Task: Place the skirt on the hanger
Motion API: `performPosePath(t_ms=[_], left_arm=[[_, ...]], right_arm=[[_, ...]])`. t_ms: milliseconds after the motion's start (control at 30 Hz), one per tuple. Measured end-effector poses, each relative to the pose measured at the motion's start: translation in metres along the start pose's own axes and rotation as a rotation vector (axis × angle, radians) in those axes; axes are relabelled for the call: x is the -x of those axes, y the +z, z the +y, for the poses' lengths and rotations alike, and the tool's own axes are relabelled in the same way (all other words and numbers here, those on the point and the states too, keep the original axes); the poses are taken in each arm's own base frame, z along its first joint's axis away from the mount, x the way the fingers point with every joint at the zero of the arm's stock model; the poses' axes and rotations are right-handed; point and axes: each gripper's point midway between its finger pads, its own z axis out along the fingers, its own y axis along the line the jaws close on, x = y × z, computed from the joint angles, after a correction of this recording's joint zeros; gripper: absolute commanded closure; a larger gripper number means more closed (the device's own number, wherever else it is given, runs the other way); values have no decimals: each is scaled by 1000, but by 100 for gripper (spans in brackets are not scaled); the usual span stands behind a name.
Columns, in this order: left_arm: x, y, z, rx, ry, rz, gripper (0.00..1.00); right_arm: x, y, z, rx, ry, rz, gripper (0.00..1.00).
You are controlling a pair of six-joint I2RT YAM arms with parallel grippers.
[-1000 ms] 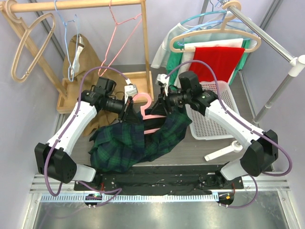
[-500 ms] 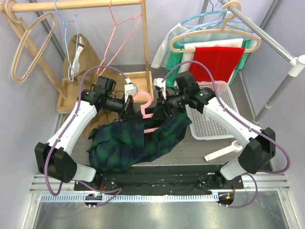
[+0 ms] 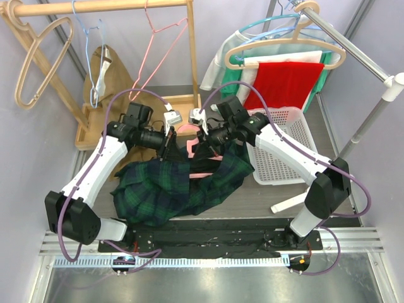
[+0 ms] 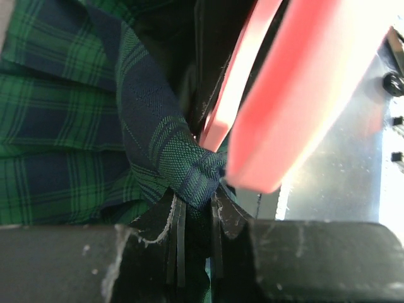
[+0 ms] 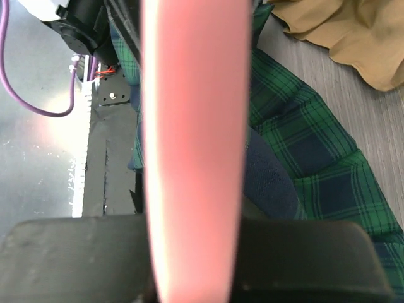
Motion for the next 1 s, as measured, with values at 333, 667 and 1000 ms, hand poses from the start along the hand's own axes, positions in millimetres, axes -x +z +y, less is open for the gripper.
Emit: performPosePath(t_ms=[333,667,1000], left_arm=[[3,-7,3,167,14,-75,66],[-9,-48,58,621,-94,-130,39],[-22,-94,89,965,-165,-143,35]], right_arm=[[4,-4,-2,-96,-72,-28,99],[-16,-12,-13,-195,-16,24,99],[-17,-18,-17,-236,-2,41,99]])
